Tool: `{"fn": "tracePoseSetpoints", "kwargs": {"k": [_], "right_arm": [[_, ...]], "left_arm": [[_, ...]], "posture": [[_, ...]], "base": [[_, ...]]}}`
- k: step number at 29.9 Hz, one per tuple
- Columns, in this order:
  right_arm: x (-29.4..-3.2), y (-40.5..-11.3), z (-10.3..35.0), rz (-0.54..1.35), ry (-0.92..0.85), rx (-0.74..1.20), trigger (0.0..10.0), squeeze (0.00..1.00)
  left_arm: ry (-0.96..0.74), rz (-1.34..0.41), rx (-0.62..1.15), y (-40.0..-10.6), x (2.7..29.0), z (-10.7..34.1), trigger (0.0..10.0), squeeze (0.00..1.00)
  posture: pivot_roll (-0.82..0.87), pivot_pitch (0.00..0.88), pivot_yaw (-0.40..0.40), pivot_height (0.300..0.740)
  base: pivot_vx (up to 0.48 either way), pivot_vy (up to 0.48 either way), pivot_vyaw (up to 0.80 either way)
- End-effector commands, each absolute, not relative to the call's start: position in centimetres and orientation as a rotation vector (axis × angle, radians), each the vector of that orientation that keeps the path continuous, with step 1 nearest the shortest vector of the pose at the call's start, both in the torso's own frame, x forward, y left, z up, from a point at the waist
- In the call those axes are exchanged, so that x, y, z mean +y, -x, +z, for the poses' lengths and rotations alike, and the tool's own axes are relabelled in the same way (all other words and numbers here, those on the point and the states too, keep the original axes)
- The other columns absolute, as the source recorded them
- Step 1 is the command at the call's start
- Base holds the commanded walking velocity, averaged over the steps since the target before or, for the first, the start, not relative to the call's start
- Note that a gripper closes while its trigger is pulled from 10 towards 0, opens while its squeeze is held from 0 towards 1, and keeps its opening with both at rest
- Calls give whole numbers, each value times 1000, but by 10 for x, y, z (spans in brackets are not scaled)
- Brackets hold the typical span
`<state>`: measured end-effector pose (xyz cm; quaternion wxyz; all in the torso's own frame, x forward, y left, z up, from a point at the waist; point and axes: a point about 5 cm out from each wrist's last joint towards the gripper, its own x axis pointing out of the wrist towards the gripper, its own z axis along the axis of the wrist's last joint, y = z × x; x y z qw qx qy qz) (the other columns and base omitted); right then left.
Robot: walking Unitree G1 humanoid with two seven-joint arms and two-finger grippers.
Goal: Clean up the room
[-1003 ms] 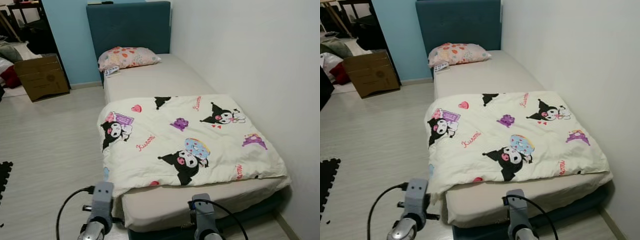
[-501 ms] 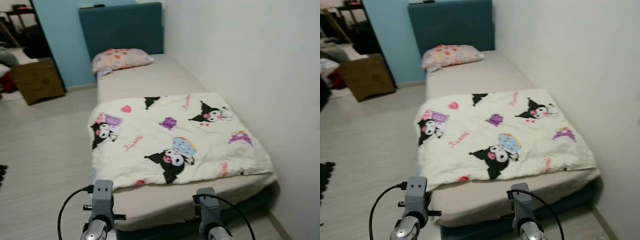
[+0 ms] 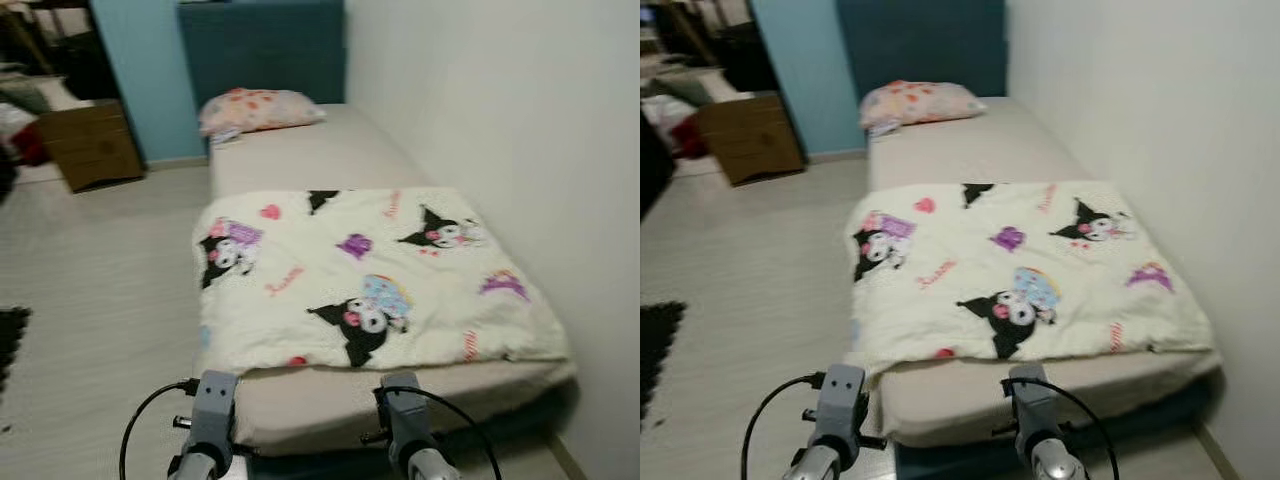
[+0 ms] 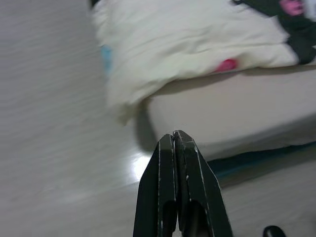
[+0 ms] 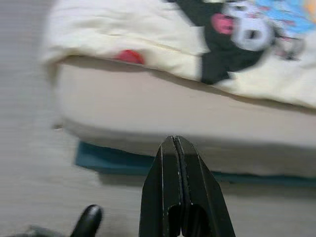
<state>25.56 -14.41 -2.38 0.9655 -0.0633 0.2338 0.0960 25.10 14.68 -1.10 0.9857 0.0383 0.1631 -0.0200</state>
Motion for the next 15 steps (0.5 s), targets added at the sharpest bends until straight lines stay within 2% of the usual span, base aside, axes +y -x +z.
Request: {"fn": "tracePoseSetpoints", "kwargs": {"k": [1,15], "right_arm": [[-146,-254,-25,179,123,485,10000,0],[-149,-255,-24,154,123,479,10000,0]], "left_arm": [[-97,-51,350,-251,146,-13,10000,0],[-128,-76,360,-256,144,-11,10000,0]], "posture": [[-15,105,4,740],[-17,94,22,740]], "base": [[0,0,800],[0,0,800]]}}
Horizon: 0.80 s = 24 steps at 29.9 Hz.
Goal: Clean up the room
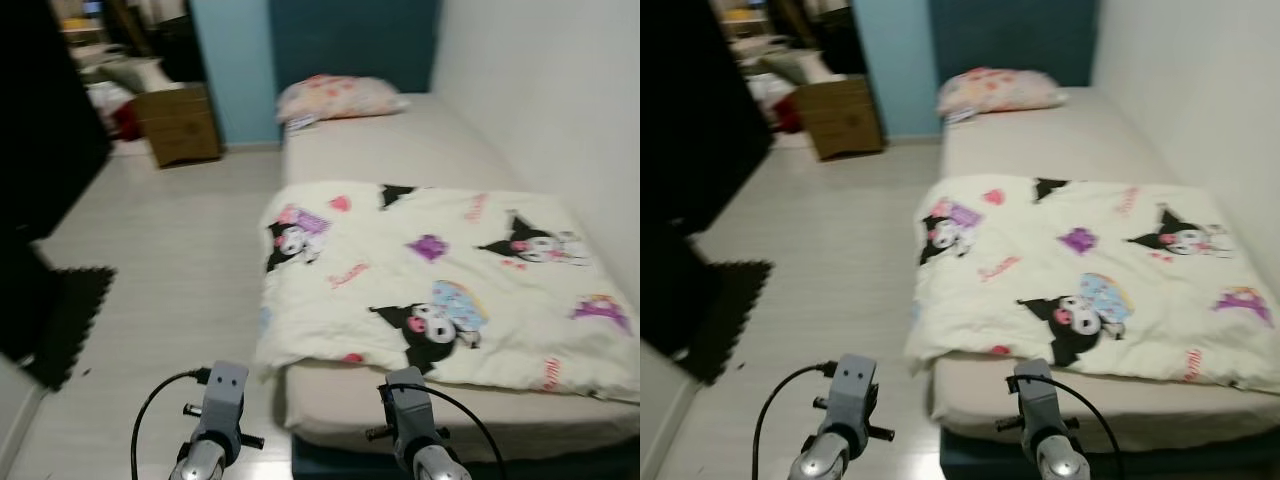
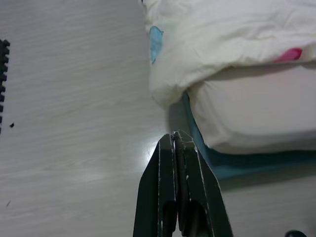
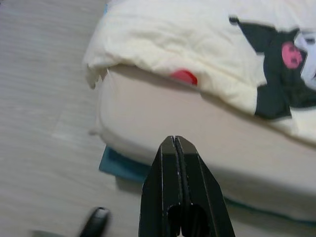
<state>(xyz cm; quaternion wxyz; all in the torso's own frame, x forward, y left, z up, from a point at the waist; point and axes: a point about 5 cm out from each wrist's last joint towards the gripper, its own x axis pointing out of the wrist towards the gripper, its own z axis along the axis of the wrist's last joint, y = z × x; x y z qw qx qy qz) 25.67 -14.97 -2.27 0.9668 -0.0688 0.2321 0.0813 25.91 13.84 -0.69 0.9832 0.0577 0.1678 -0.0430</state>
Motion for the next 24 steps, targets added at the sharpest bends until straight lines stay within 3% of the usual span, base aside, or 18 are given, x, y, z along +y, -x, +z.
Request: {"fn": "tracePoseSetpoints", "kwargs": {"k": [1,8,18,24], "right_arm": [[-149,-255,-24,150,122,480,10000,0],[-151,-254,-25,134,120,479,10000,0],[-150,-252,-26,117,97,484,10000,0],[-151,-251,-26,119,93,482,10000,0]], "left_arm": [[-128,-77,361,-256,144,-11,10000,0],[-141,-85,366,-257,144,-10,10000,0],[-137,-46,359,-262,146,-7,10000,0],[-105,-12,354,-265,151,-4,10000,0]], "posture": [[-17,95,25,740],[-14,102,30,740],[-13,111,34,740],[-13,110,34,740]], "base": [[0,0,800],[0,0,800],[0,0,0],[0,-353,0]]}}
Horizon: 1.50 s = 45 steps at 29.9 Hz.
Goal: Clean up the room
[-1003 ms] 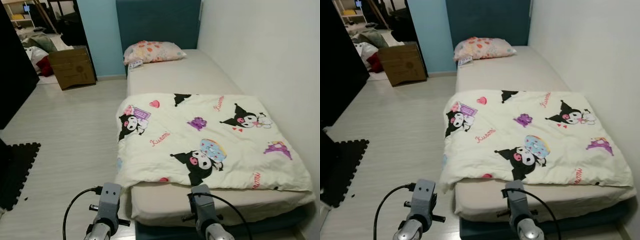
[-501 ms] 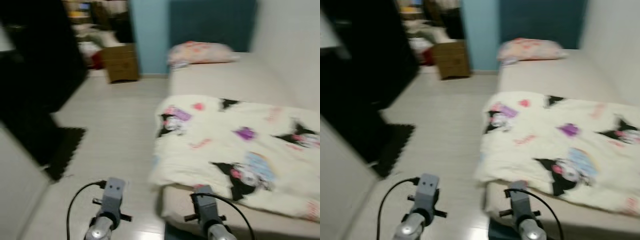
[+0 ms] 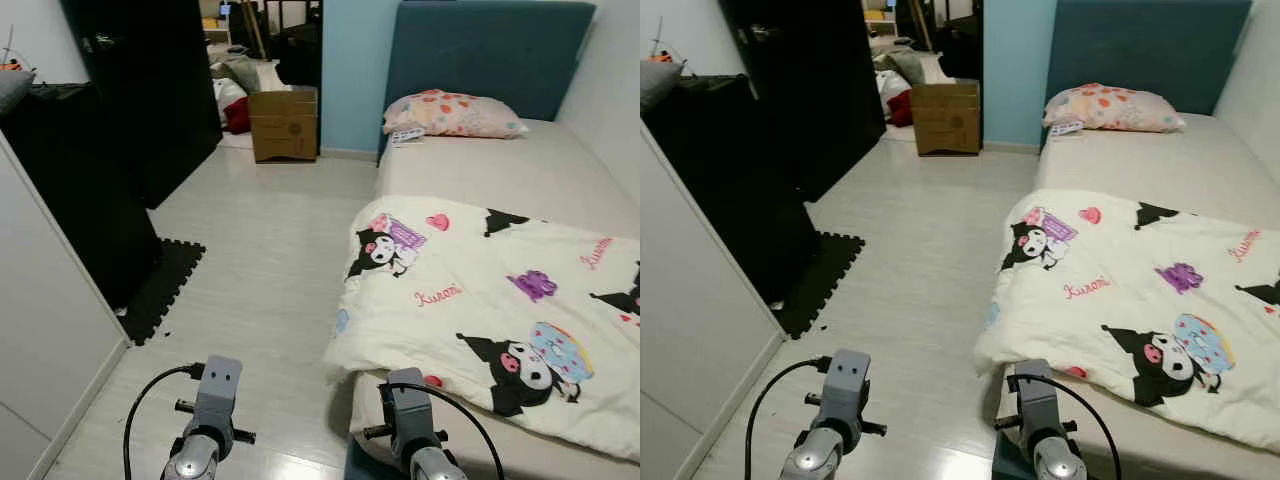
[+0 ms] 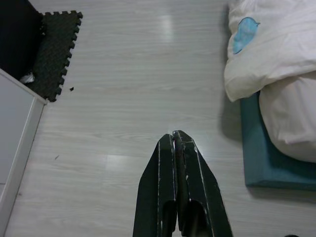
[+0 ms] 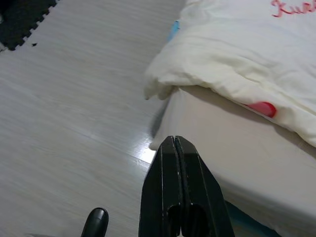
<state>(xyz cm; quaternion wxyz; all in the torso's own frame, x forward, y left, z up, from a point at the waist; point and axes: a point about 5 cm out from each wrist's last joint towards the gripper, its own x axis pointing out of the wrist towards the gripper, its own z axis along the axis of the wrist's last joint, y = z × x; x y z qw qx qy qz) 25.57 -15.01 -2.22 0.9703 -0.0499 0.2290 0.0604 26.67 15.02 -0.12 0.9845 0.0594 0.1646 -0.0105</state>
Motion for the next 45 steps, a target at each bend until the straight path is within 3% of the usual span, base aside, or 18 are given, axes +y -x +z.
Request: {"fn": "tracePoseSetpoints", "kwargs": {"k": [1,14,23,29,45], "right_arm": [[-151,-251,-26,119,92,481,10000,0],[-150,-250,-26,124,86,479,10000,0],[-148,-249,-26,131,84,473,10000,0],[-148,-250,-25,131,81,473,10000,0],[-153,-252,-24,109,87,474,10000,0]], "left_arm": [[-104,-12,353,-265,151,-4,10000,0],[-58,-20,339,-266,150,-1,10000,0],[-5,-8,316,-268,154,3,10000,0],[-98,-31,303,-269,154,4,10000,0],[-116,-56,309,-269,150,3,10000,0]], "posture": [[-15,110,34,740],[-16,112,30,740],[-17,115,29,740],[-16,116,30,740],[-12,122,26,740]], "base": [[0,-379,0],[0,-377,0],[0,320,0],[0,0,0],[0,0,0]]}}
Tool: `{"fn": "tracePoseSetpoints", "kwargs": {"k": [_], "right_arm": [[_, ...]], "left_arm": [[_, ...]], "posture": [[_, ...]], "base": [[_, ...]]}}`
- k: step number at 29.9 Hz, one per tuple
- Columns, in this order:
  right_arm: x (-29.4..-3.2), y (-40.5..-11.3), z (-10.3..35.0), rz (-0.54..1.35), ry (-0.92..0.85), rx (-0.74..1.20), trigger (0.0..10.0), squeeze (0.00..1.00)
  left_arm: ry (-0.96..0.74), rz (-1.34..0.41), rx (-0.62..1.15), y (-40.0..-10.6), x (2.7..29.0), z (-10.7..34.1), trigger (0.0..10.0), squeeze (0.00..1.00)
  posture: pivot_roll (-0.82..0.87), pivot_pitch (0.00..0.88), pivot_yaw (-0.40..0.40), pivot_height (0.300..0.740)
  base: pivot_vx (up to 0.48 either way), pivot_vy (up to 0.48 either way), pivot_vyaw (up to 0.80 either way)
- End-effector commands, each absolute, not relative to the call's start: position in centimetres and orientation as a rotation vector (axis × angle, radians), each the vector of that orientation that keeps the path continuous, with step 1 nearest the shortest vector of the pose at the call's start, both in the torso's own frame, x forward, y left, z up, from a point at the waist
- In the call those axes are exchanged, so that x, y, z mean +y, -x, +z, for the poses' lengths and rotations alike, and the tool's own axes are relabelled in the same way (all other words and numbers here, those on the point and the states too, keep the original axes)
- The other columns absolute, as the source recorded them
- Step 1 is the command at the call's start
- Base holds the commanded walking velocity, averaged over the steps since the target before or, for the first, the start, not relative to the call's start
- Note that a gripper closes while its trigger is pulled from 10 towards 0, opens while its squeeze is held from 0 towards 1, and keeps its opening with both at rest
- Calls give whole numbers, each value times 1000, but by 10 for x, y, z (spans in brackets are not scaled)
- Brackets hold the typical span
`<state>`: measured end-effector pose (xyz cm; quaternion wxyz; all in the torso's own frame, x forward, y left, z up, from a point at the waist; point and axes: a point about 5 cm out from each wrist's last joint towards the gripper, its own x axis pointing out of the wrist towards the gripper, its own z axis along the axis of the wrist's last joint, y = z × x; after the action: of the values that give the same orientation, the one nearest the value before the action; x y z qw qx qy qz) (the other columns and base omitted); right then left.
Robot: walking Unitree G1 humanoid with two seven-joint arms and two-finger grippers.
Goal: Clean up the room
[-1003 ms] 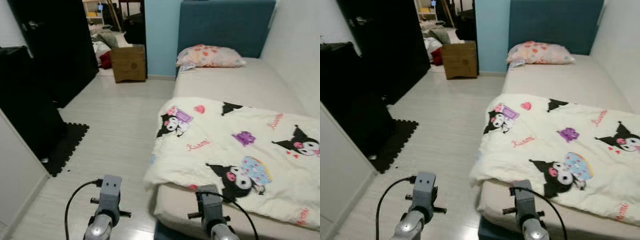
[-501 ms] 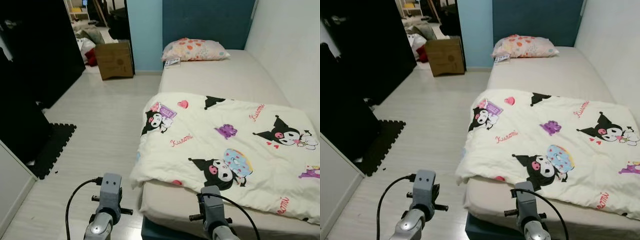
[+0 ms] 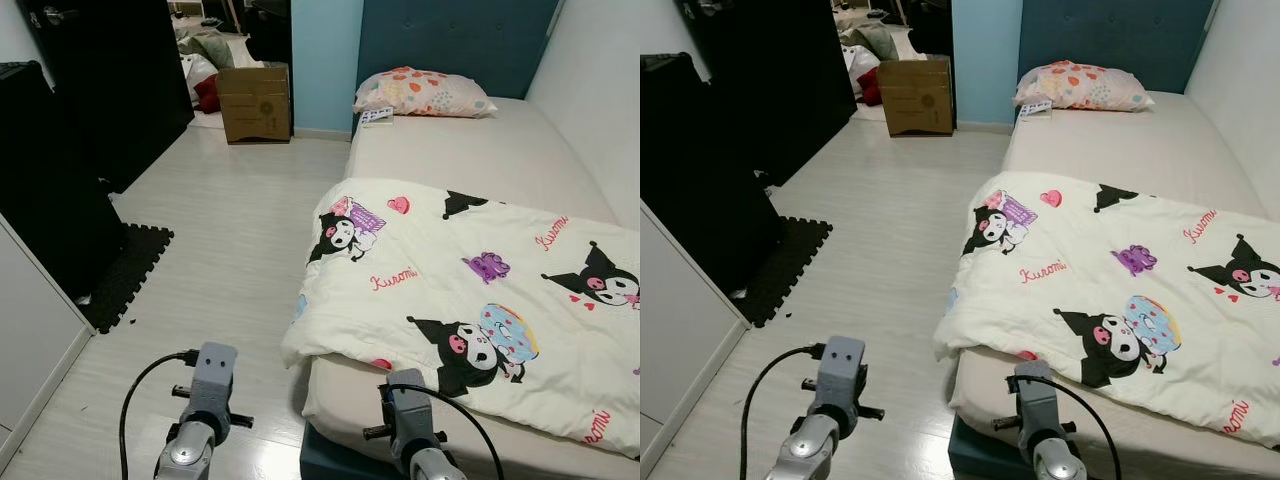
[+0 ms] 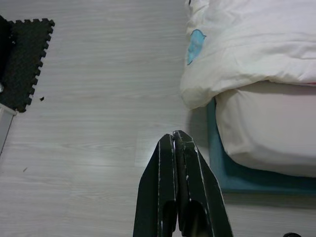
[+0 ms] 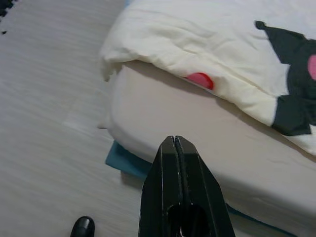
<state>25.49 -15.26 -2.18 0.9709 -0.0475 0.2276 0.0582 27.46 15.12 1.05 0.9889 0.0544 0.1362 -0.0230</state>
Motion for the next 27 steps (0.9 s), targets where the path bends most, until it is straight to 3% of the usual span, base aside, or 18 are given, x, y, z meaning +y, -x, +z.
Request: {"fn": "tracePoseSetpoints", "kwargs": {"k": [1,27], "right_arm": [[-153,-253,-24,107,89,473,10000,0],[-156,-263,-15,75,69,439,10000,0]], "left_arm": [[-117,-59,313,-269,150,3,10000,0],[-116,-66,306,-271,149,4,10000,0]], "posture": [[-12,120,26,740],[-17,116,29,740]], "base": [[0,0,0],[0,0,0]]}}
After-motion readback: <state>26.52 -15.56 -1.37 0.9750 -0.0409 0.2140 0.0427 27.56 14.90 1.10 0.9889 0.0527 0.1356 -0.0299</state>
